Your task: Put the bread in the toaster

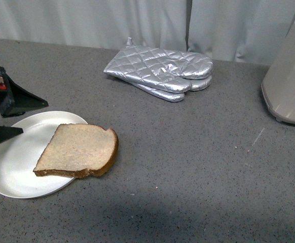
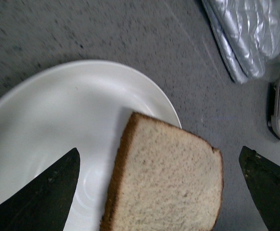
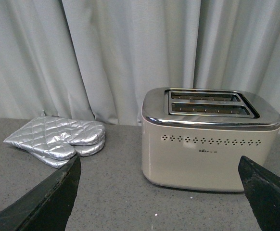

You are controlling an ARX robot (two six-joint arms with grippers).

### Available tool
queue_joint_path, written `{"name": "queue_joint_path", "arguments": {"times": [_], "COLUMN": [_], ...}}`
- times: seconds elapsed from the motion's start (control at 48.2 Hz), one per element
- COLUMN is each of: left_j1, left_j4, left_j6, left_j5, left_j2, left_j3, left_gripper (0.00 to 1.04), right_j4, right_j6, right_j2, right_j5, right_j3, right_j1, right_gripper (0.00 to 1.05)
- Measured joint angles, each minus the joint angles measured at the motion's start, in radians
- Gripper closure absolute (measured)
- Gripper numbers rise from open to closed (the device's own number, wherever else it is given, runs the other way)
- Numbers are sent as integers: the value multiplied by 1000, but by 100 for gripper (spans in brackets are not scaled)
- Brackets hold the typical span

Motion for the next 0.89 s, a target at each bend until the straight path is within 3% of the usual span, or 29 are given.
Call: {"name": "queue_joint_path", "arguments": {"times": [0.228,0.249,0.893], "left_j1": [105,176,114], "left_j4": [-65,-203,-331], "left_j6": [40,229,416], "left_j5": [-14,-54,-40], "left_j2": [13,85,121], "left_j3": [85,146,156], "left_gripper": [7,7,7], "right_j4": [0,0,0], "right_j6": [0,0,0], "right_j2": [0,0,0], "right_j5": [0,0,0], "right_j3": [0,0,0], "right_j1": [0,0,0], "right_gripper": [9,9,9]}}
